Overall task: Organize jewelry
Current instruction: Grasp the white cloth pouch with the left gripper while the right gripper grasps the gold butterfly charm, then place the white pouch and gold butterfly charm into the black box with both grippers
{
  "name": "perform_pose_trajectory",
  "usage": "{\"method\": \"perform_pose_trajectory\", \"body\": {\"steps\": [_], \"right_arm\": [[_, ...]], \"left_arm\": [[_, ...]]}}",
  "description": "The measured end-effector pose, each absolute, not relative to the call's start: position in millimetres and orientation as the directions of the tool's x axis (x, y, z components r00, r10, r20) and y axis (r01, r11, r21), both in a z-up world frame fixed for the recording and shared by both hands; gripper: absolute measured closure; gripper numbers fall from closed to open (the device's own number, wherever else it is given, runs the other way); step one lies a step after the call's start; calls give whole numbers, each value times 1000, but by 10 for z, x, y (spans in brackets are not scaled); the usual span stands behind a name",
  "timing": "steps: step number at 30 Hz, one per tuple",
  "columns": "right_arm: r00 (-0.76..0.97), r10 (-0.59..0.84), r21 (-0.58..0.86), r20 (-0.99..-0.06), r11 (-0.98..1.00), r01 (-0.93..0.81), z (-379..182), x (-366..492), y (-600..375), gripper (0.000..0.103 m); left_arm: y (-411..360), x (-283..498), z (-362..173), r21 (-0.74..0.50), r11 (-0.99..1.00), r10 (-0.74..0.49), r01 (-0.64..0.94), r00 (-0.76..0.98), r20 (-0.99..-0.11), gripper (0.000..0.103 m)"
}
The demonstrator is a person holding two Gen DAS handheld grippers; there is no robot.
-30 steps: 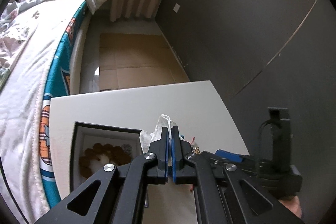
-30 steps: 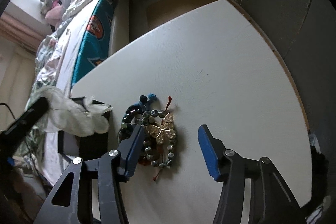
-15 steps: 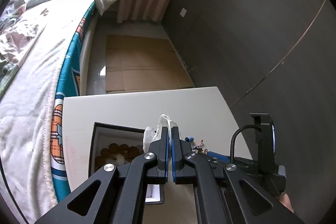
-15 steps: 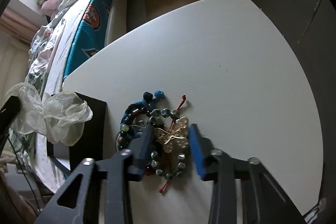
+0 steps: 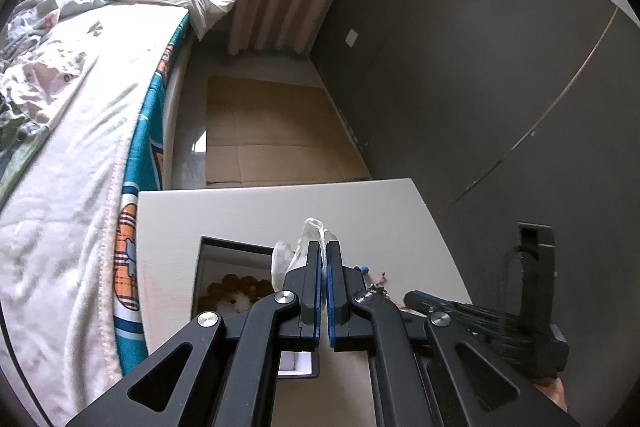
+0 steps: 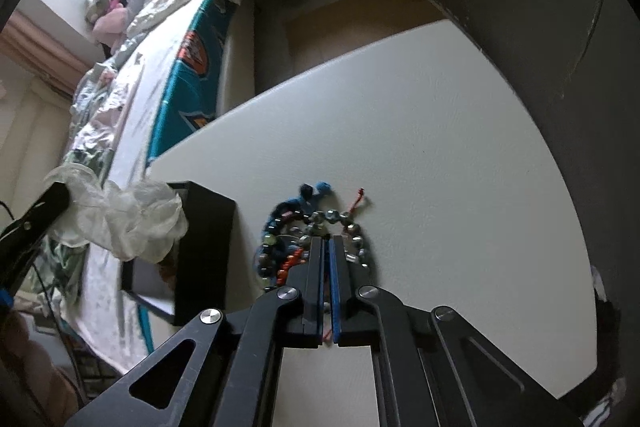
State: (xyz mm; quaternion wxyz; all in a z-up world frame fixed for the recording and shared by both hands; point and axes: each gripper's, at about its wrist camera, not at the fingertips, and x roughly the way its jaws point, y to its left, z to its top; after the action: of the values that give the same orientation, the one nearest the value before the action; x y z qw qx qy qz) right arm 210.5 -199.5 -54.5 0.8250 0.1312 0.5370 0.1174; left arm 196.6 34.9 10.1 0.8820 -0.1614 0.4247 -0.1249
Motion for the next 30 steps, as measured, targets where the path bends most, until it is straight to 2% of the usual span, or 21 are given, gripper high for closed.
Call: {"method": "perform_pose_trajectory", "body": {"steps": [6,7,8,10,11,17,18,19,20,22,30], "right_arm": [[372,256,261,-892,965,-36,-597,2154,-1973,99],[351,239,249,-905,968,-17,-649,2177,-1998,95],[338,234,245,-912,969,-8,-675,2194,-2010,90],[332,236,249,-913,968,-2,-719,2214,-2045,56],[335,230,242,-914,970,-4,-727,2220,-2059,54],[268,277,288,-923,958,2,-966,2272,-2039,54],[263,277,287,-924,958,-2,-990,2270,-2012,61],[260,276,283,-925,959,-10,-998,2278,-1990,76],[263,268,275,-927,961,-13,-987,2276,-1976,85],[287,278,285,-917,958,-17,-906,2254,-1977,91],[403,331,340,-853,939,-52,-484,2099,-1968,91]], "left_arm": [[540,1915,109,-392,918,-337,51,619,-709,102],[559,1913,111,-391,919,-336,49,619,-710,102],[582,1909,111,-390,919,-334,47,619,-711,102],[622,1904,118,-388,921,-330,46,621,-711,102],[634,1904,121,-387,921,-329,45,622,-711,102],[661,1918,123,-394,918,-333,44,624,-707,102],[651,1929,121,-394,918,-335,46,622,-708,102],[646,1931,118,-394,918,-335,47,621,-708,102],[637,1940,116,-394,918,-337,49,620,-708,102],[636,1948,112,-395,917,-339,50,620,-708,102],[660,1928,122,-402,914,-345,51,621,-704,102]]}}
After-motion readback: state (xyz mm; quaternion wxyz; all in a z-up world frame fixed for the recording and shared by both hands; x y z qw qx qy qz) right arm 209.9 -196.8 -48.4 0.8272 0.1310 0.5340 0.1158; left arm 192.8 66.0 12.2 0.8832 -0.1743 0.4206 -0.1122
